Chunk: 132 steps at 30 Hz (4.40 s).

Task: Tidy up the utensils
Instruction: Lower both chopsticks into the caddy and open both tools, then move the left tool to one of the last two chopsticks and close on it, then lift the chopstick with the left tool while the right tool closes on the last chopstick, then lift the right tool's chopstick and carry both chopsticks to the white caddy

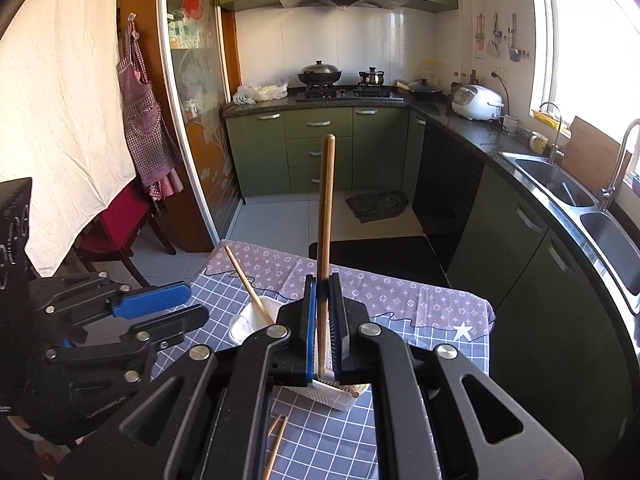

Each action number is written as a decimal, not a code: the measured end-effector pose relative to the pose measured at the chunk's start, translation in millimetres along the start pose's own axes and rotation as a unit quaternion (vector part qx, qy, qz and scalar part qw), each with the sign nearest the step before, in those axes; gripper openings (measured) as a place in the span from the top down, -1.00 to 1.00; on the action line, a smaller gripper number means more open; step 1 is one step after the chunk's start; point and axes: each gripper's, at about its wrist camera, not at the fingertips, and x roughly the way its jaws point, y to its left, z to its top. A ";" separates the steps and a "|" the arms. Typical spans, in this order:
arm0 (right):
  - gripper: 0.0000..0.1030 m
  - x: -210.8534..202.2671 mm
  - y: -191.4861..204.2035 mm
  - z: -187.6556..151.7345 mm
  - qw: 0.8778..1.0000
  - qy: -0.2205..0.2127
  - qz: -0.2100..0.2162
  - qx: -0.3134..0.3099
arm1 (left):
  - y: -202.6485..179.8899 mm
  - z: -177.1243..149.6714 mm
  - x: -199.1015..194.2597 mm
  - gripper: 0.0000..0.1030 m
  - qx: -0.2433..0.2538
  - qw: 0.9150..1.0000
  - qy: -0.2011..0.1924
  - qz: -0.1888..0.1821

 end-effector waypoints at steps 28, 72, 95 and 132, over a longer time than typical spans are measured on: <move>0.37 -52.3 -14.1 -208.3 0.993 0.119 -0.006 0.001 | -37.5 -135.6 64.3 0.51 -0.025 0.965 0.260 -0.029; 0.22 2.8 -21.7 -250.3 0.979 0.203 0.011 0.008 | -43.0 -118.6 76.1 0.88 -0.024 0.961 0.274 0.001; 0.46 110.0 67.2 -216.1 0.944 0.323 0.051 -0.050 | -14.2 -115.6 -22.4 0.88 -0.006 0.987 0.158 -0.005; 0.86 -67.9 39.3 -179.9 0.993 0.091 0.072 -0.012 | -18.7 -122.0 -29.9 0.87 0.019 0.989 0.144 0.004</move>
